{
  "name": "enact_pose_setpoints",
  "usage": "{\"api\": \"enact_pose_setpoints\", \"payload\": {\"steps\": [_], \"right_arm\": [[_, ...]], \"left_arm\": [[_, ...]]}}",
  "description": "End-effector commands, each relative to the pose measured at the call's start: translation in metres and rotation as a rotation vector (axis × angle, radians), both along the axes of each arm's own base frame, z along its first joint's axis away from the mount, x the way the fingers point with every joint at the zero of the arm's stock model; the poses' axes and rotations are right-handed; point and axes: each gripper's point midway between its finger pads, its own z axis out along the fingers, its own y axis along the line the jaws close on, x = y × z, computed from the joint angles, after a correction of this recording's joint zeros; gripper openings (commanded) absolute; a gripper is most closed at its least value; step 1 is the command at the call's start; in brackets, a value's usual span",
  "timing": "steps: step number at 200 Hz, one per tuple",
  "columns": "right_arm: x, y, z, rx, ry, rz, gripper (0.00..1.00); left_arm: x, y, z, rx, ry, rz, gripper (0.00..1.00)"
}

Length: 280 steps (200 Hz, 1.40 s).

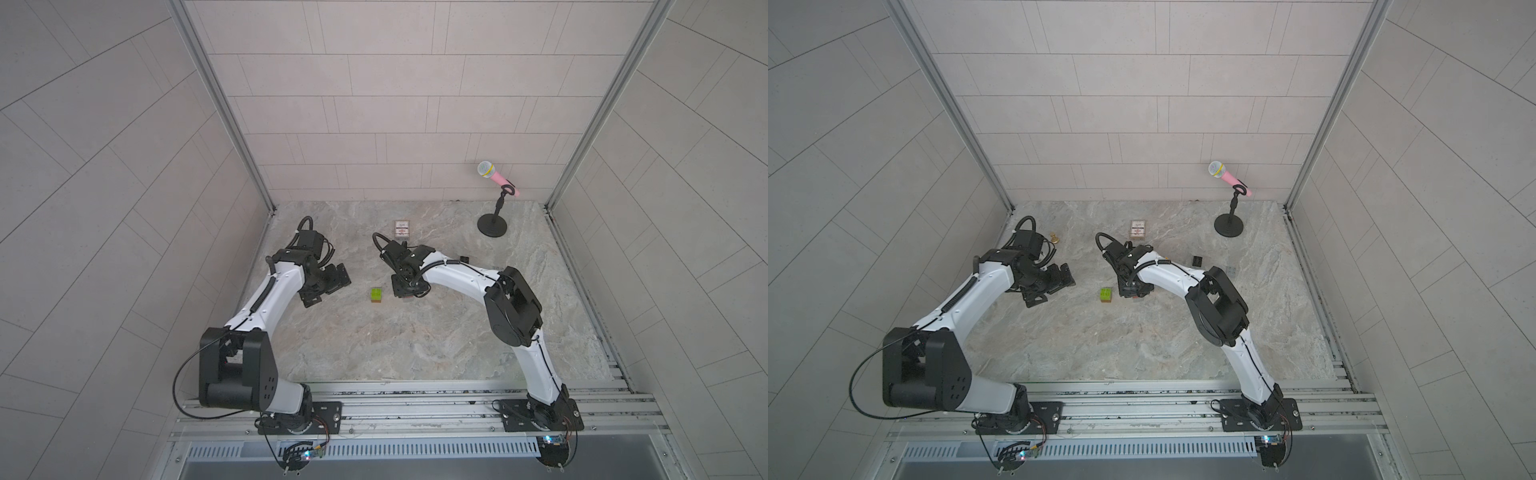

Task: Assemble the letter h with lego
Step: Assemble the lego brick with the lego brick.

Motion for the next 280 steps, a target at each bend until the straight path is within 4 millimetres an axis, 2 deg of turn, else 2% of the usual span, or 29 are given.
{"api": "enact_pose_setpoints", "payload": {"steps": [1,129,161,174,204,243,280], "right_arm": [[-0.002,-0.006,-0.012,-0.033,0.033,-0.004,0.0],[-0.004,-0.008,-0.029,-0.058,0.088,0.049,0.0],[-0.007,-0.004,-0.03,-0.076,0.082,0.122,0.08],[-0.005,-0.004,-0.025,-0.079,0.058,0.13,0.13],[0.001,0.0,-0.015,-0.062,0.024,0.135,0.17],[-0.001,0.003,-0.029,-0.058,0.072,0.129,0.25],[-0.006,0.0,-0.042,-0.055,0.114,0.125,0.39]], "left_arm": [[-0.004,-0.001,0.002,0.002,-0.003,-0.002,1.0],[-0.004,-0.002,0.003,-0.004,-0.004,-0.004,1.0],[-0.004,-0.003,0.003,-0.008,-0.005,-0.005,1.0],[-0.004,-0.003,0.004,-0.009,-0.007,-0.007,1.0],[-0.004,-0.003,0.004,-0.011,-0.007,-0.007,1.0],[-0.004,-0.003,0.003,-0.011,-0.007,-0.007,1.0],[-0.004,-0.004,0.004,-0.012,-0.008,-0.008,1.0]]}}
